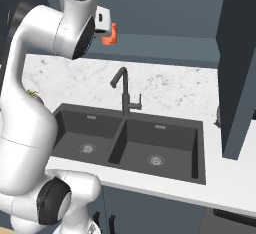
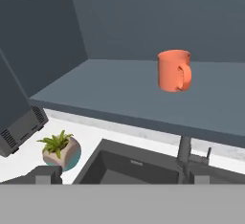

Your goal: Gather all objects into one cabinet and sort the glasses and bowls to opposite sides.

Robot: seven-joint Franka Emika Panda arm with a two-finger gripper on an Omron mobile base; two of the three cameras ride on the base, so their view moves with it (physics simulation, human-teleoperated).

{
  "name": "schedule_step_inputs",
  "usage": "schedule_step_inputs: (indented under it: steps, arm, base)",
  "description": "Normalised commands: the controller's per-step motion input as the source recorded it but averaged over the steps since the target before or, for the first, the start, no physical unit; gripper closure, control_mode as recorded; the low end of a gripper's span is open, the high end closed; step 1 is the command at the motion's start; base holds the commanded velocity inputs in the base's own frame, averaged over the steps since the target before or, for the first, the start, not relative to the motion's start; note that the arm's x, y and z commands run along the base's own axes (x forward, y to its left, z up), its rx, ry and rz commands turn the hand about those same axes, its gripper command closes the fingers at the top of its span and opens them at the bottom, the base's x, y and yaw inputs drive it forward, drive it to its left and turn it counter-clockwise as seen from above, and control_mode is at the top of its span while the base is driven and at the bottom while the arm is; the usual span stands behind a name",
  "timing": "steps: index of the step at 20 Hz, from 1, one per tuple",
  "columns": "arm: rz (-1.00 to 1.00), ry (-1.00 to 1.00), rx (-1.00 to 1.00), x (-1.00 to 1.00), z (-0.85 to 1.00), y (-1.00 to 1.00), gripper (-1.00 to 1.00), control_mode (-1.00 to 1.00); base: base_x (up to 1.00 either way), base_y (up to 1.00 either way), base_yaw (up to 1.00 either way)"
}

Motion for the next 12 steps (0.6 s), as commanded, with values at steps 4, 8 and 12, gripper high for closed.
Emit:
schedule_step_inputs:
  steps: [4,8,12]
  arm:
    - [0.00,0.05,0.00,0.39,0.00,0.00,-1.00,-1.00]
    - [0.00,0.08,0.00,0.59,0.07,0.00,-1.00,-1.00]
    - [0.05,0.08,0.00,0.69,0.00,-0.16,-1.00,-1.00]
  base:
    - [0.00,0.00,0.00]
    - [0.00,0.00,0.00]
    - [0.00,0.00,0.00]
